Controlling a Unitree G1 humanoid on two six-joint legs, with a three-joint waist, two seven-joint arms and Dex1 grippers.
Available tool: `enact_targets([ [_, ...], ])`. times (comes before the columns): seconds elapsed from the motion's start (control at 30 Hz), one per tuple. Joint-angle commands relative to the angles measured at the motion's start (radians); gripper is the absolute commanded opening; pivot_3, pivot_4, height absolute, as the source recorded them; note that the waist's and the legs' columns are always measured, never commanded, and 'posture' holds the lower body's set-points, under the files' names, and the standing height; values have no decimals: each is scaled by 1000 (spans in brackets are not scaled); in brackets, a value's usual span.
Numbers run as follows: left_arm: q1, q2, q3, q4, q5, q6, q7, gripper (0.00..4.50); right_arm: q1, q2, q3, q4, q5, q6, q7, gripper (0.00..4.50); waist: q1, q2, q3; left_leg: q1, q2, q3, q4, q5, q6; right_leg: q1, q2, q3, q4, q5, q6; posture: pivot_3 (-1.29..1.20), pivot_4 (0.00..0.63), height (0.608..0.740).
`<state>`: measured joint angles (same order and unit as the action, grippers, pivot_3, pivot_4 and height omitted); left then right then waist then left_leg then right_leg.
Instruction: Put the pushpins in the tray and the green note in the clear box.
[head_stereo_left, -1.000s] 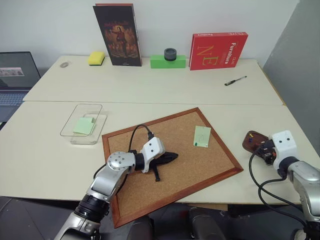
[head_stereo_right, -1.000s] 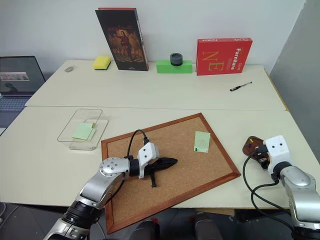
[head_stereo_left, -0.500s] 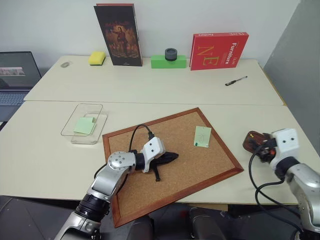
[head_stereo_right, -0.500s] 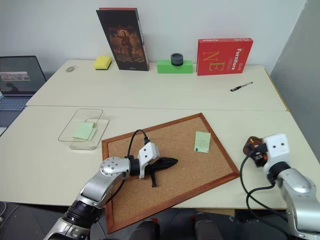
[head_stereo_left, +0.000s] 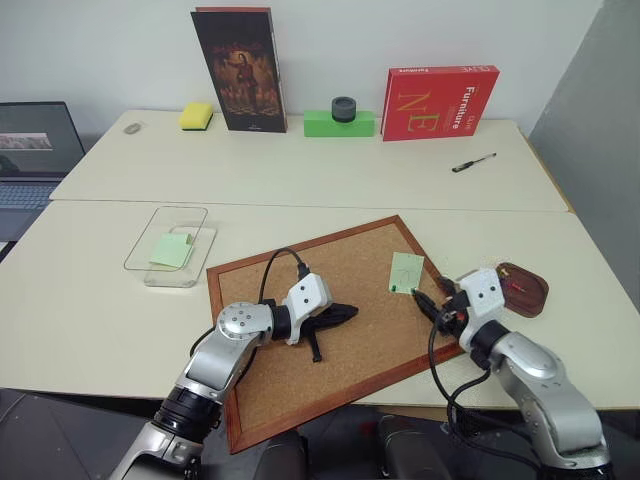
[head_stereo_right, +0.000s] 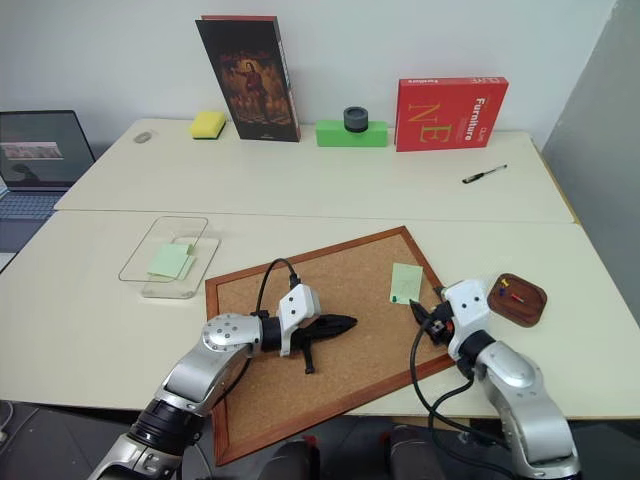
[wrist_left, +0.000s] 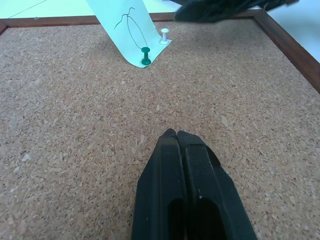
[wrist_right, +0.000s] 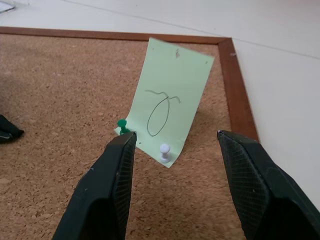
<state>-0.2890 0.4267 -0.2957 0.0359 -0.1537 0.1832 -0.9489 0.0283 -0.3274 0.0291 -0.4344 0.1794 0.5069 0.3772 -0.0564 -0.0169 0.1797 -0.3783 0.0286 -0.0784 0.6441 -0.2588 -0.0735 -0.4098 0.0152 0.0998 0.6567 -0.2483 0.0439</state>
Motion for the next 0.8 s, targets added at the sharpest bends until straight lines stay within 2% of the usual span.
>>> enact_targets([
  [0.03,31,5,-39,46,38,24,1,0,-29,16,22,7,-16,-43,-15,2724,0,0,0,0,0,0,0,0,0,0,0,0,0,0,0,0,150,740],
  [0.17,32,5,-38,45,38,25,3,0,-30,20,43,26,-34,-59,-16,2724,0,0,0,0,0,0,0,0,0,0,0,0,0,0,0,0,150,740],
  [0.27,32,7,-36,44,37,26,1,0,-29,23,52,36,-42,-60,-17,2314,0,0,0,0,0,0,0,0,0,0,0,0,0,0,0,0,150,740],
  [0.6,30,13,-33,43,35,27,-3,0,-5,25,67,32,-65,-62,-21,162,0,0,0,0,0,0,0,0,0,0,0,0,0,0,0,0,150,740],
  [0.8,27,11,-34,45,35,28,-4,0,-2,21,72,32,-73,-65,-16,60,0,0,0,0,0,0,0,0,0,0,0,0,0,0,0,0,150,740],
])
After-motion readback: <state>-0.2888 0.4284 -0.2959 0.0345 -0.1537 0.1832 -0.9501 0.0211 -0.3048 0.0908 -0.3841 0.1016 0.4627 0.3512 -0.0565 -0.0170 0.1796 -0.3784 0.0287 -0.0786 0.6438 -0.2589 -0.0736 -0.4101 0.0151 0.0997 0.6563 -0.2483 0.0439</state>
